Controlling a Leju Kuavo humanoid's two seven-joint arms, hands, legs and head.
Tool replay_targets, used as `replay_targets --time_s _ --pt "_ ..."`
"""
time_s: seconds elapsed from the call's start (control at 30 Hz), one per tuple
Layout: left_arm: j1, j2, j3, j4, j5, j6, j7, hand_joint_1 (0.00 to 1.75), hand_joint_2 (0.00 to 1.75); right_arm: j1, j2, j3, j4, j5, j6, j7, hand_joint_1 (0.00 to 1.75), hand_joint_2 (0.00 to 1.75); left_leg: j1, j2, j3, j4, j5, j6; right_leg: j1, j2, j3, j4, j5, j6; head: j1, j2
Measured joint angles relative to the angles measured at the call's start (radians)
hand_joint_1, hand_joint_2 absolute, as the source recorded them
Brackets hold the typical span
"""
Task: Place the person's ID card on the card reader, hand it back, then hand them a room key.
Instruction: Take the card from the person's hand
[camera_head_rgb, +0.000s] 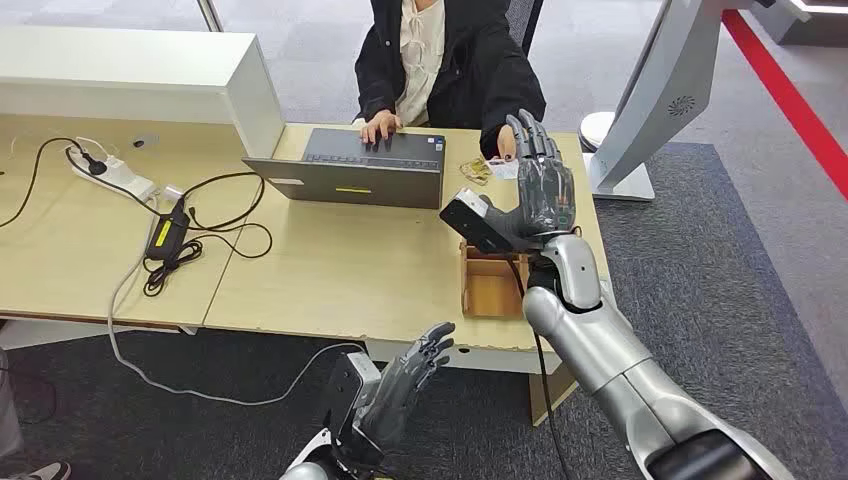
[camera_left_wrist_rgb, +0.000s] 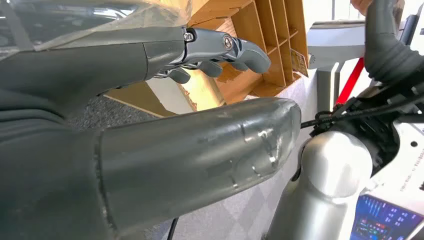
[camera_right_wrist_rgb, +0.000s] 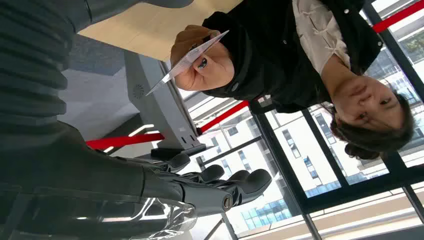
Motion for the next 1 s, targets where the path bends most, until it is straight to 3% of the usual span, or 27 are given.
replay_targets --time_s 0.37,0.5,0.53,1.0 --pt "-0.002 0.000 -0.001 0.002 -0.004 0.000 0.003 0.00 0.00 -0.030 0.015 -0.002 0.113 0.018 -0.001 -0.026 0.00 1.75 0.000 0.000 0.000 0.000 0.000 0.000 0.000 0.000 0.000 0.000 0.000 0.000 0.000 0.000" --pt "-0.001 0.000 -0.002 0.002 -0.004 0.001 0.007 0.00 0.00 -0.030 0.023 -0.010 0.135 0.001 -0.002 -0.045 1.68 1.75 0.000 0.000 0.000 0.000 0.000 0.000 0.000 0.000 0.000 0.000 0.000 0.000 0.000 0.000" --pt "-0.001 0.000 -0.003 0.002 -0.005 0.002 0.008 0.00 0.00 -0.030 0.024 -0.013 0.139 -0.004 -0.002 -0.051 1.75 1.75 0.000 0.000 0.000 0.000 0.000 0.000 0.000 0.000 0.000 0.000 0.000 0.000 0.000 0.000" --pt "0.002 0.000 -0.010 0.002 -0.005 0.004 0.011 0.00 0.00 -0.030 0.037 -0.030 0.162 -0.090 -0.002 -0.087 1.75 1.75 0.000 0.000 0.000 0.000 0.000 0.000 0.000 0.000 0.000 0.000 0.000 0.000 0.000 0.000"
